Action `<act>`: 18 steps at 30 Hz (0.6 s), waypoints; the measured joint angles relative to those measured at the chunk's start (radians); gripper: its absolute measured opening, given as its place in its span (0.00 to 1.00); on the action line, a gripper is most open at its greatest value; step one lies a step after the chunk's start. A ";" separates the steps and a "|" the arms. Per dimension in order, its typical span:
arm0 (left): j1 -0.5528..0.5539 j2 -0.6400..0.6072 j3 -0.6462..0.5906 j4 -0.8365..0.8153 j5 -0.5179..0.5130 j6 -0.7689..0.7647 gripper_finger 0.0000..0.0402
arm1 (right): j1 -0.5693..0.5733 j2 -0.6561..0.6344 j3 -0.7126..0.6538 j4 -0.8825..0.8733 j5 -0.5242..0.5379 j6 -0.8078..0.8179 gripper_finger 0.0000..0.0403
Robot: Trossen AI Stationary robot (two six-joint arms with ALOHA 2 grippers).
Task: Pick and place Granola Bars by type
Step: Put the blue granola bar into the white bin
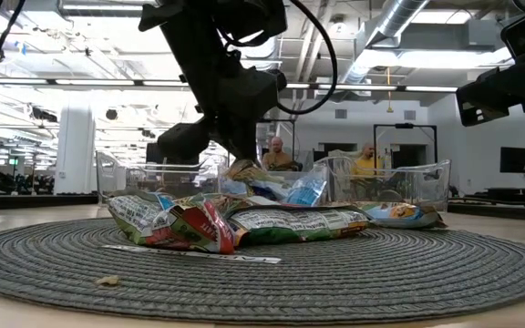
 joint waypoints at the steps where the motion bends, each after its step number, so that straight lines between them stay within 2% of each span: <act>1: 0.000 0.000 0.000 0.000 -0.011 0.000 0.06 | 0.000 0.000 0.000 0.000 0.000 0.000 0.33; 18: -0.017 -0.001 0.000 0.028 -0.172 -0.015 0.06 | 0.000 0.000 0.000 0.000 0.000 0.000 0.33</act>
